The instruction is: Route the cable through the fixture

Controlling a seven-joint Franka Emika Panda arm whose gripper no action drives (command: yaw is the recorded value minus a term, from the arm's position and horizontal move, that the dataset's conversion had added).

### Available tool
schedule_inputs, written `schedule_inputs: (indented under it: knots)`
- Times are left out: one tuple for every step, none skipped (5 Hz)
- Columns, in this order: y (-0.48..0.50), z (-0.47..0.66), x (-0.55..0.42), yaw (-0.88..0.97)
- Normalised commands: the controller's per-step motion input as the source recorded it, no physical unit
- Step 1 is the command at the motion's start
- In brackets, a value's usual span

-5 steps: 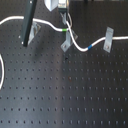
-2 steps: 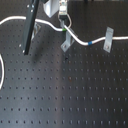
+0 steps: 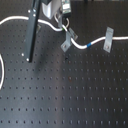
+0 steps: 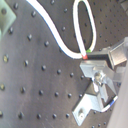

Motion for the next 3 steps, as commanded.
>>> schedule_inputs:
  knots:
    - [-0.015, 0.0, -0.012, 0.0]
    - [0.071, 0.47, -0.109, 0.05]
    - [0.041, 0.2, -0.06, 0.0]
